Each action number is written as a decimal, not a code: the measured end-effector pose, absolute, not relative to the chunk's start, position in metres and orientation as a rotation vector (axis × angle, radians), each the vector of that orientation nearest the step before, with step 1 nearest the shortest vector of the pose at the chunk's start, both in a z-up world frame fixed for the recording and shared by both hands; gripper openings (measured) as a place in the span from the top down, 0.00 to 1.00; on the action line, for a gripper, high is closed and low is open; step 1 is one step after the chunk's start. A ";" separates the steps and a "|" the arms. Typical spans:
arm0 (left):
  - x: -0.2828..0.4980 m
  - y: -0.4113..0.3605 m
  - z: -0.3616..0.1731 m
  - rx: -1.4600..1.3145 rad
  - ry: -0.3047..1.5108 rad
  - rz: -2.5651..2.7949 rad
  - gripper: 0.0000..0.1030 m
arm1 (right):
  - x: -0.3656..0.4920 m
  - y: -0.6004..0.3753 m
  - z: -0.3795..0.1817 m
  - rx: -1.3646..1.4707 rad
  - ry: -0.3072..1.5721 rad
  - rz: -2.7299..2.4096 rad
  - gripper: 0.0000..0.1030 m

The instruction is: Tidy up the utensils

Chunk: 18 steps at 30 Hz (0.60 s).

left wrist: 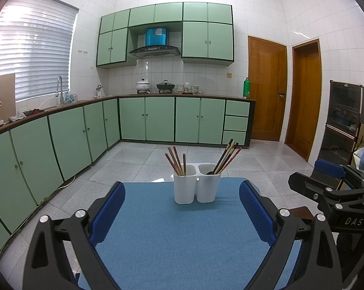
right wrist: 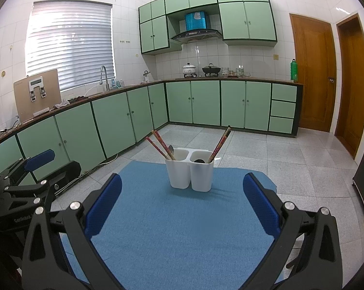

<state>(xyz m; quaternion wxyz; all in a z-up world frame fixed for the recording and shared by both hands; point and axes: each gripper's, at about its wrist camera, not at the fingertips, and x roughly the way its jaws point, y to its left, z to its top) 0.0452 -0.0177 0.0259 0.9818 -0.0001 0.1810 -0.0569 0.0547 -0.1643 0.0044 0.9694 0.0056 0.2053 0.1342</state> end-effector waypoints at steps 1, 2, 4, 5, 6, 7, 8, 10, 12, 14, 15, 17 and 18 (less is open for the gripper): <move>0.045 -0.018 0.026 0.000 0.365 -0.114 0.09 | 0.055 -0.164 0.004 0.012 0.415 0.271 0.05; 0.045 -0.018 0.026 0.001 0.366 -0.113 0.09 | 0.055 -0.164 0.004 0.012 0.416 0.271 0.05; 0.045 -0.017 0.026 0.000 0.365 -0.114 0.09 | 0.055 -0.164 0.004 0.012 0.415 0.271 0.05; 0.045 -0.017 0.026 -0.001 0.364 -0.113 0.09 | 0.055 -0.164 0.004 0.013 0.415 0.271 0.06; 0.045 -0.017 0.026 -0.001 0.364 -0.113 0.09 | 0.055 -0.164 0.004 0.013 0.416 0.271 0.06; 0.046 -0.018 0.025 -0.001 0.364 -0.113 0.09 | 0.055 -0.165 0.004 0.013 0.416 0.271 0.06; 0.046 -0.018 0.025 0.000 0.364 -0.112 0.09 | 0.055 -0.164 0.004 0.013 0.416 0.271 0.06; 0.046 -0.018 0.025 0.001 0.364 -0.112 0.09 | 0.055 -0.165 0.004 0.013 0.416 0.271 0.06; 0.046 -0.018 0.025 -0.001 0.365 -0.112 0.09 | 0.055 -0.165 0.005 0.012 0.415 0.271 0.06; 0.046 -0.018 0.025 0.001 0.364 -0.111 0.09 | 0.055 -0.164 0.005 0.012 0.416 0.271 0.06; 0.046 -0.018 0.025 0.001 0.364 -0.112 0.09 | 0.055 -0.164 0.005 0.012 0.416 0.272 0.06; 0.046 -0.018 0.025 0.000 0.364 -0.112 0.09 | 0.055 -0.164 0.005 0.012 0.416 0.271 0.06; 0.046 -0.018 0.025 0.000 0.364 -0.112 0.09 | 0.055 -0.164 0.005 0.013 0.415 0.271 0.06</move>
